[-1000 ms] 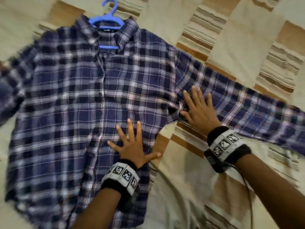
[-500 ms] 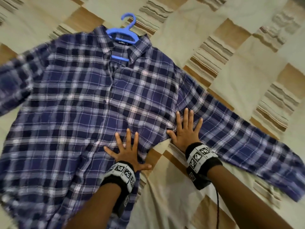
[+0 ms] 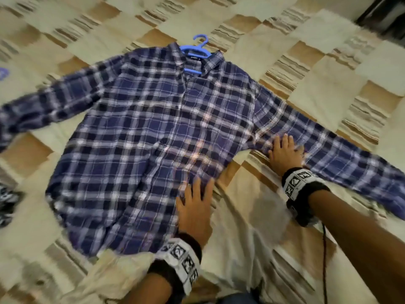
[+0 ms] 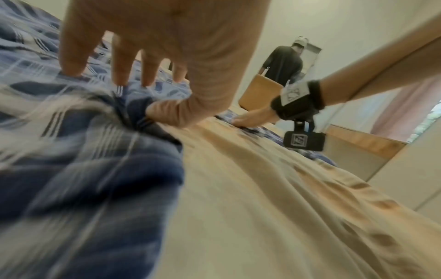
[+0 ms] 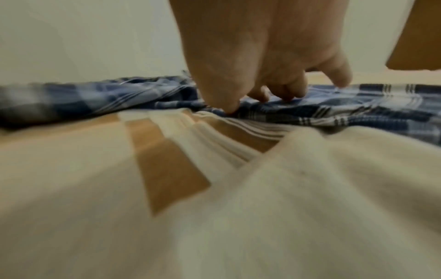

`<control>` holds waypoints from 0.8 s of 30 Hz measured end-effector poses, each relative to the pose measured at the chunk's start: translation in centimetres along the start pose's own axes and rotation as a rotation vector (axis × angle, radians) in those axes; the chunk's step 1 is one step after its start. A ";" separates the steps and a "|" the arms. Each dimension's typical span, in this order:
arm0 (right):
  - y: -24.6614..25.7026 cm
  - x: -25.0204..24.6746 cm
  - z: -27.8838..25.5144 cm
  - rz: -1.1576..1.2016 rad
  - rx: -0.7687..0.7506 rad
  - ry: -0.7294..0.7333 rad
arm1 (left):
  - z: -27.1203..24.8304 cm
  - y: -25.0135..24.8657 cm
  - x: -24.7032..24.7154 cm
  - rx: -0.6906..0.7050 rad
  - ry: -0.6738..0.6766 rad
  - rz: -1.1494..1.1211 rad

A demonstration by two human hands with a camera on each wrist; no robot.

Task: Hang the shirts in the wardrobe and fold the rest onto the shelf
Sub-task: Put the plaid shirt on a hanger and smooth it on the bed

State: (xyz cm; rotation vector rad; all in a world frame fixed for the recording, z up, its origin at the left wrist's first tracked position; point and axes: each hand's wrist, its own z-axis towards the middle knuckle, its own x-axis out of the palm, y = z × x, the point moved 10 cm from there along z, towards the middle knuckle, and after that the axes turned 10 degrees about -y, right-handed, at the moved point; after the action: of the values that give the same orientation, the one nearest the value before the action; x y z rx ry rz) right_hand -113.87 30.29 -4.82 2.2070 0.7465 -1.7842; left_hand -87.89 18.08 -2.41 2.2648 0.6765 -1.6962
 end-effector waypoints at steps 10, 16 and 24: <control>9.6 -4.3 0.0 0.151 -0.394 -0.327 | -2.0 7.9 -1.3 -0.213 -0.375 -0.505; 8.1 -5.1 0.8 0.275 -0.331 -0.290 | -1.0 17.9 -3.6 -0.466 -0.362 -0.397; 9.3 -4.7 -0.2 0.315 -0.421 -0.349 | -0.5 12.2 -1.6 -0.019 -0.195 0.029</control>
State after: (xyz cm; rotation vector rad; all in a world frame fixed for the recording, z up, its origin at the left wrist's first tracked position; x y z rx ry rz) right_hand -109.66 21.25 -1.71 1.5886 0.5893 -1.6137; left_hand -81.85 7.40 -1.79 2.0508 0.6101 -1.8572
